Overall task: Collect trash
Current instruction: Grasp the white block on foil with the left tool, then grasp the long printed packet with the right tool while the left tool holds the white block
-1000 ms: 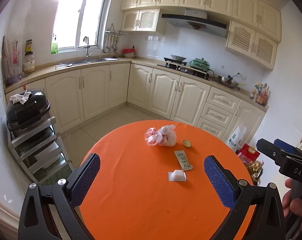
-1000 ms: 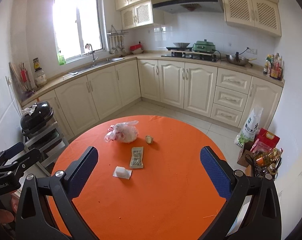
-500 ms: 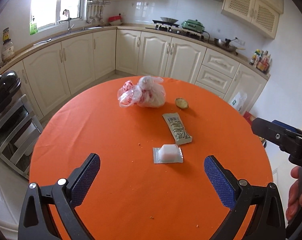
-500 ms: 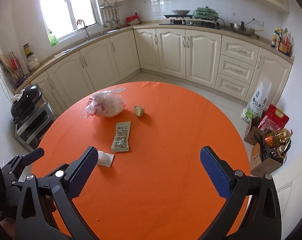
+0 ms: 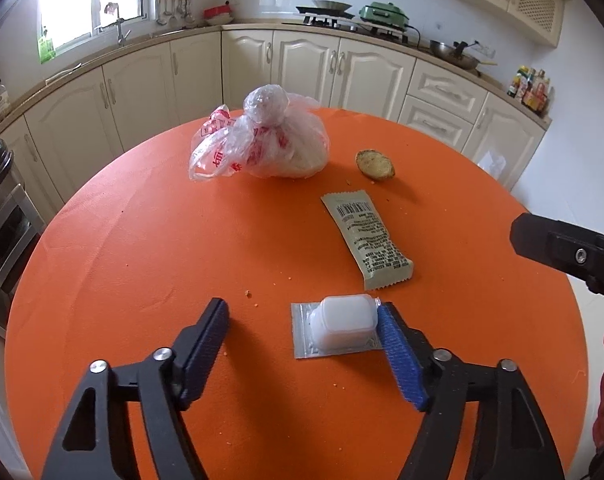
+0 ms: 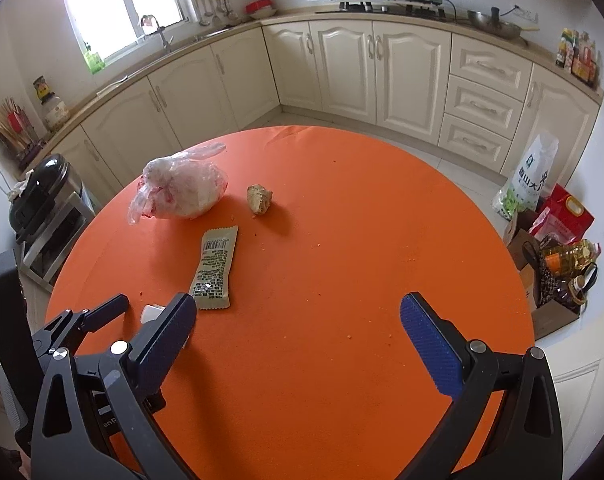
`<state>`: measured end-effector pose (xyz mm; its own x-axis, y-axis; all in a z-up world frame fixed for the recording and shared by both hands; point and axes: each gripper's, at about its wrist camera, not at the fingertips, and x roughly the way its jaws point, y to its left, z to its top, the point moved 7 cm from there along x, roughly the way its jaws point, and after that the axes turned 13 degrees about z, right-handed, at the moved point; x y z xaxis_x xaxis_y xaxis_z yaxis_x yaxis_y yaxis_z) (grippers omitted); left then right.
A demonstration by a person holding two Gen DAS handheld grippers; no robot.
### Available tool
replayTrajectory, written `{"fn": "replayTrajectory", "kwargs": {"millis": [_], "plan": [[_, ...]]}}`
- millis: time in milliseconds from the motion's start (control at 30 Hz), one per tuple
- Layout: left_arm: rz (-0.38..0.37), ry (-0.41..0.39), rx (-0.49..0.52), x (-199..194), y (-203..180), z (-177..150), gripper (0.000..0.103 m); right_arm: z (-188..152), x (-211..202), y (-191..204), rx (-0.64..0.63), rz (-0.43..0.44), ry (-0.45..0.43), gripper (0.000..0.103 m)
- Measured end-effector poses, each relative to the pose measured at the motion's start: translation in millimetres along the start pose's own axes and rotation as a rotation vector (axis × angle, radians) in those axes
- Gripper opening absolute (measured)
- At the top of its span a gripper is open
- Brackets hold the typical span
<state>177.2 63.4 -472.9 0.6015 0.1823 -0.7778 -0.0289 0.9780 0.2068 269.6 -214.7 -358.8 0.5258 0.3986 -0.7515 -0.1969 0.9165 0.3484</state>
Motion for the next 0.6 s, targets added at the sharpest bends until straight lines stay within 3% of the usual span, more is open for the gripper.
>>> {"fn": "replayTrajectory", "kwargs": {"millis": [33,67,100,233,267,400,467,533,600], "plan": [[-0.008,-0.003,-0.013,0.4,4.1,8.1,0.059,0.1,3.4,1.9,-0.002,0.003,0.005,0.103],[-0.023,-0.005,-0.022,0.6,6.7,15.2,0.042,0.7,7.8,3.9,-0.004,0.005,0.011,0.103],[-0.031,-0.004,-0.028,2.0,11.3,24.2,0.034,0.9,11.0,6.7,-0.007,0.009,0.015,0.103],[-0.074,-0.005,-0.028,4.6,23.6,50.1,0.033,2.0,25.4,20.8,-0.033,0.029,0.033,0.103],[-0.082,-0.006,-0.025,4.2,27.7,54.5,0.025,2.4,30.4,24.5,-0.042,0.031,0.039,0.103],[-0.069,-0.005,-0.035,2.4,50.9,76.3,0.025,1.6,55.2,36.7,-0.079,0.029,0.082,0.101],[-0.059,-0.001,-0.053,0.5,64.1,87.1,0.025,0.8,69.8,39.8,-0.095,0.015,0.110,0.095],[-0.050,-0.003,-0.068,-6.0,70.1,94.8,0.025,-0.9,84.4,41.3,-0.107,-0.010,0.136,0.073],[-0.041,-0.008,-0.080,-6.6,79.9,109.8,0.025,-1.9,93.5,47.3,-0.152,-0.041,0.143,0.070]]}}
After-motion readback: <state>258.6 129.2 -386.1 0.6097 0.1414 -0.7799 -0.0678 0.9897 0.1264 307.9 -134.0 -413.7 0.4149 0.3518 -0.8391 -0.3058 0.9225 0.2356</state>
